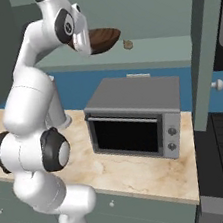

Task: Pick the mug and place it in the sink. Pick the bowl and place it in the open cabinet and then close the cabinet.

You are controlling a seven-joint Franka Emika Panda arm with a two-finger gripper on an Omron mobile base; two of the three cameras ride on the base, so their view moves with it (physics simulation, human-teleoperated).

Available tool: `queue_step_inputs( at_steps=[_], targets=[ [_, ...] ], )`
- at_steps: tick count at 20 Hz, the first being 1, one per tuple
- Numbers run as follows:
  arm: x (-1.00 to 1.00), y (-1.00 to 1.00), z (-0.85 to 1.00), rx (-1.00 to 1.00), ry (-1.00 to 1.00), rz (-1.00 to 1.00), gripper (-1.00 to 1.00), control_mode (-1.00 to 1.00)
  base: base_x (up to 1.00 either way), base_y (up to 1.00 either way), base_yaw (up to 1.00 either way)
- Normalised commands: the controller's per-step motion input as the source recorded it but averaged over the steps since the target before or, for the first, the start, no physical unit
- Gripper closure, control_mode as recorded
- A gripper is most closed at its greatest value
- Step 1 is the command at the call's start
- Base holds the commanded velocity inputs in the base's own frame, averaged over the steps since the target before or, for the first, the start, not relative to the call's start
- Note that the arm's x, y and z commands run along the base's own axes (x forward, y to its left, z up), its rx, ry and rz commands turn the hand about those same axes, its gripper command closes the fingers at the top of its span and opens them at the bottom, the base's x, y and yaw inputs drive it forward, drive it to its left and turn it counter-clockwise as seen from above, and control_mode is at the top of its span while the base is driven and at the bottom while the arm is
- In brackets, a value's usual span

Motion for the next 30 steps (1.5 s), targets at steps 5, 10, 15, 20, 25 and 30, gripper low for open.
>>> queue_step_inputs(
  at_steps=[5,10,15,20,25,30],
  targets=[
    [-0.98,0.0,0.29,-0.02,-0.05,0.1,-1.0,-1.0,0.0,0.0,0.0],
    [-1.0,0.0,0.58,-0.09,0.0,0.15,-1.0,-1.0,0.0,0.0,0.0],
    [-1.0,0.09,0.25,-0.17,-0.01,0.15,-1.0,-1.0,0.0,0.0,0.0],
    [-1.0,0.3,0.1,-0.23,0.01,0.12,-1.0,-1.0,0.0,0.0,0.0],
    [-1.0,0.22,0.11,-0.23,-0.01,0.07,-1.0,-1.0,0.0,0.0,0.0],
    [-0.81,0.01,-0.01,-0.01,0.0,0.08,-1.0,-1.0,0.0,0.0,0.0]
  ],
)
